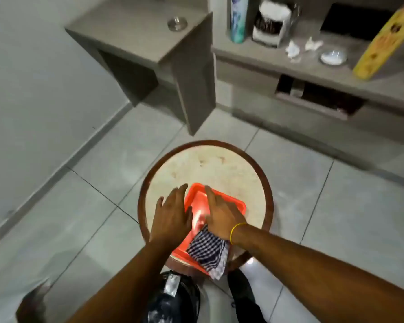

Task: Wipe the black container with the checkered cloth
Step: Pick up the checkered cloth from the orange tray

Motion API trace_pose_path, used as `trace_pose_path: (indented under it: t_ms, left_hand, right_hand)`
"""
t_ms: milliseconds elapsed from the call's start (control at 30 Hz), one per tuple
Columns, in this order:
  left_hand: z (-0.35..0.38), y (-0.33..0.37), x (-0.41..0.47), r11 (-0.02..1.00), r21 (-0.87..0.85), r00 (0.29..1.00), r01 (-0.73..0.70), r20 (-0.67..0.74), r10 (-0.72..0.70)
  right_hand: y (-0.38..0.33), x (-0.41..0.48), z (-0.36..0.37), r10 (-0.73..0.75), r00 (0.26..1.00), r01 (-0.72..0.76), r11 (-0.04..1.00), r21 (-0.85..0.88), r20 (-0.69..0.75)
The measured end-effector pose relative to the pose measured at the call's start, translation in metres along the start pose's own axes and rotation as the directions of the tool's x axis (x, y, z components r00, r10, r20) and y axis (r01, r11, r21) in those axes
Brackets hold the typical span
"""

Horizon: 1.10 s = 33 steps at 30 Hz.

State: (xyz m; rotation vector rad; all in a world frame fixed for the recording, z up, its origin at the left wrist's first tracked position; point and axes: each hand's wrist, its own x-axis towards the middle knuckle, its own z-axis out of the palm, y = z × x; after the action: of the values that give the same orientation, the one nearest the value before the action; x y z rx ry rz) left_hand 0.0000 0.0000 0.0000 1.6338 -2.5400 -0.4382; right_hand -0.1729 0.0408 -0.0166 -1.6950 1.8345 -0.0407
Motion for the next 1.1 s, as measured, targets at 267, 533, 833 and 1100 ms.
trace_pose_path:
  t_ms: [267,533,833,1100]
  left_hand:
    - [0.184,-0.018,-0.010,0.985,-0.086,0.899,0.147,0.426,-0.097]
    - [0.230,-0.021,-0.016,0.944,-0.134,0.894,0.300,0.385,-0.229]
    - [0.223,-0.031,-0.005,0.875,-0.254,0.845,0.412,0.467,-0.262]
    - [0.131,-0.093,-0.040,0.867,-0.438,0.970,0.240,0.079,-0.228]
  right_hand:
    - [0.057,0.031,0.150,0.142,0.970,-0.073,0.944,-0.323,0.195]
    - [0.069,0.049,0.180,0.215,0.950,-0.146,0.946,-0.289,0.225]
    - [0.072,0.076,0.164,0.271,0.914,-0.254,0.962,-0.096,0.303]
    - [-0.003,0.105,0.092,-0.126,0.954,0.150,0.986,-0.069,0.273]
